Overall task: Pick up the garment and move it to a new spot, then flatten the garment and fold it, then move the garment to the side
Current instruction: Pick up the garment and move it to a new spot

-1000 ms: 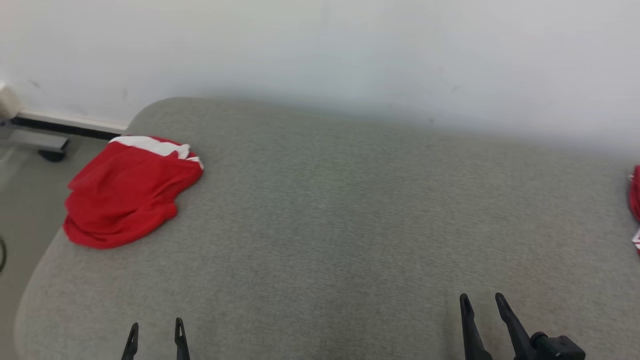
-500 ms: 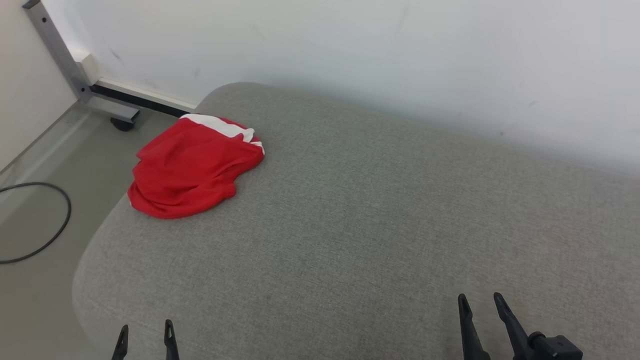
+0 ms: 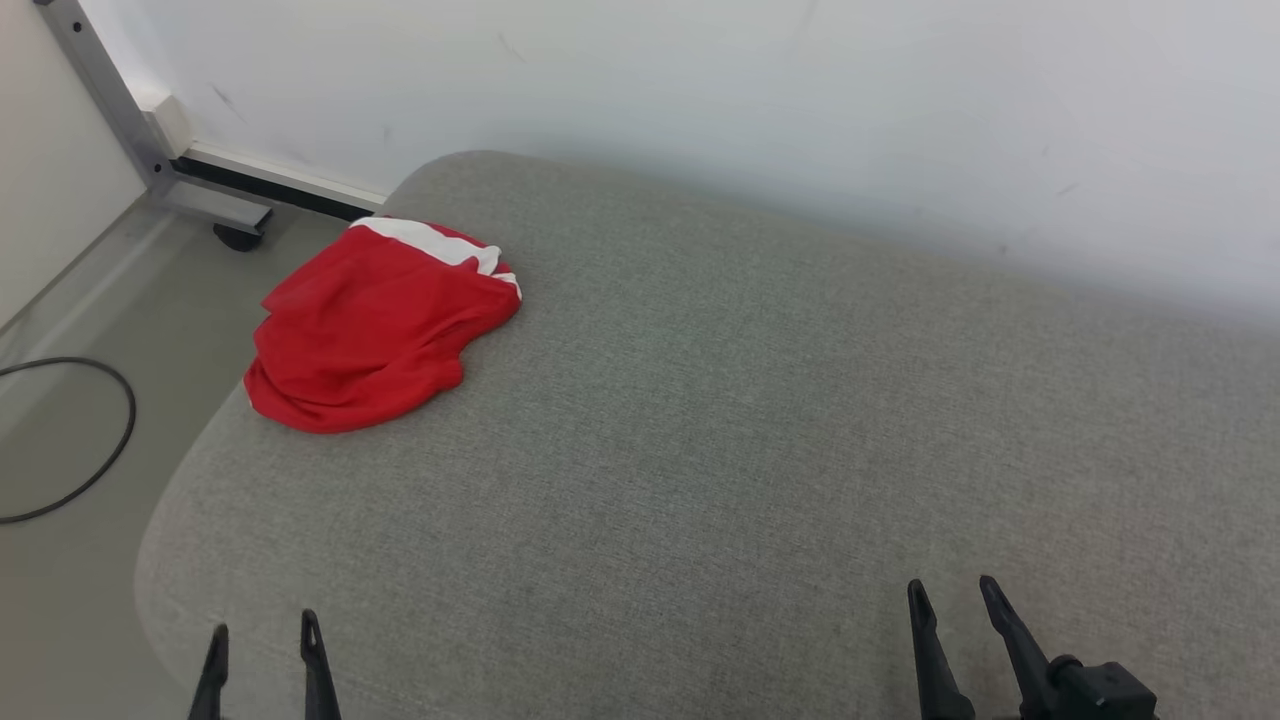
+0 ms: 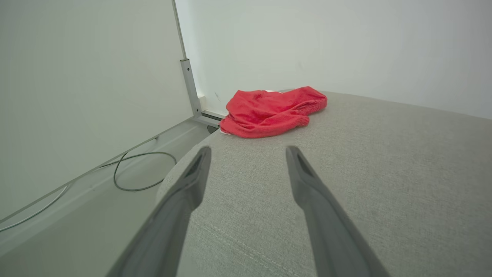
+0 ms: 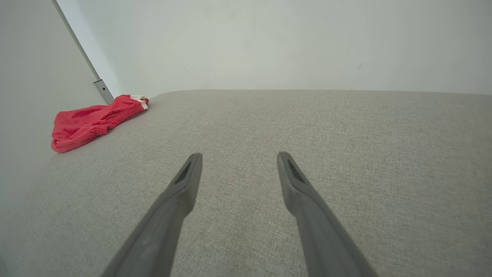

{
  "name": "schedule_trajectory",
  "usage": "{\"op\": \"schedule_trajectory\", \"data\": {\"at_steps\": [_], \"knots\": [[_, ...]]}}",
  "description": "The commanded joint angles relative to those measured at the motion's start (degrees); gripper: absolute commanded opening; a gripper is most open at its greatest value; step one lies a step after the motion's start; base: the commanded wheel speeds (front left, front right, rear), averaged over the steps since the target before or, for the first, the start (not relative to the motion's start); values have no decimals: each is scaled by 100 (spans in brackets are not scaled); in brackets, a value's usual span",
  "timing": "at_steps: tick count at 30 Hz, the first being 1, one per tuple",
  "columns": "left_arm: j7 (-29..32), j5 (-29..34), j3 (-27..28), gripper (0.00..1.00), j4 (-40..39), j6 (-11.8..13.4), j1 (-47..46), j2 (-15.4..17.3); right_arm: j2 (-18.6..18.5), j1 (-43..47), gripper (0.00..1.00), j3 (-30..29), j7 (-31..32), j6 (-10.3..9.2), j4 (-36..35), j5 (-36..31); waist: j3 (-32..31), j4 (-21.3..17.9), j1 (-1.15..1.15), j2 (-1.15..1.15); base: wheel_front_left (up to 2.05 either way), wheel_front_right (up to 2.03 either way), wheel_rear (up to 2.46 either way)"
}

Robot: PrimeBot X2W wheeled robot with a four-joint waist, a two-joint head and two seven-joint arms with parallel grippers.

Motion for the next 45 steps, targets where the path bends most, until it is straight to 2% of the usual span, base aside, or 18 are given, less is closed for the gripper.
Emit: {"op": "schedule_trajectory", "data": {"at_steps": [1, 12, 18, 25, 37, 45], "knots": [[-17, -39, 45, 100, 7, 24, -173, -10, 15, -82, 100, 8, -25, -15, -36, -63, 75, -83, 0, 0, 0, 0, 0], [-17, -164, 489, 100, 369, -242, -1663, 14, -301, -563, 100, 151, -25, -15, -278, -200, 695, -690, 0, 0, 0, 0, 0], [-17, -300, 943, 100, 722, -456, -2822, 260, -491, -898, 100, 264, -25, -15, -616, -251, 1165, -1152, 0, 0, 0, 0, 0], [-17, -403, 1296, 100, 1356, -569, -3742, 610, -623, -1134, 100, 247, -25, -15, -995, -249, 1671, -1645, 0, 0, 0, 0, 0], [63, -772, 1693, 100, 3657, -765, -5278, 1730, -824, -1269, 100, 122, -25, -15, -1654, -366, 2385, -2443, 0, 0, 0, 0, 0], [871, -902, 1714, 100, 5047, -779, -5877, 2290, -972, -1189, 100, -3, -25, -15, -1956, -422, 2573, -2622, 0, 0, 0, 0, 0]]}}
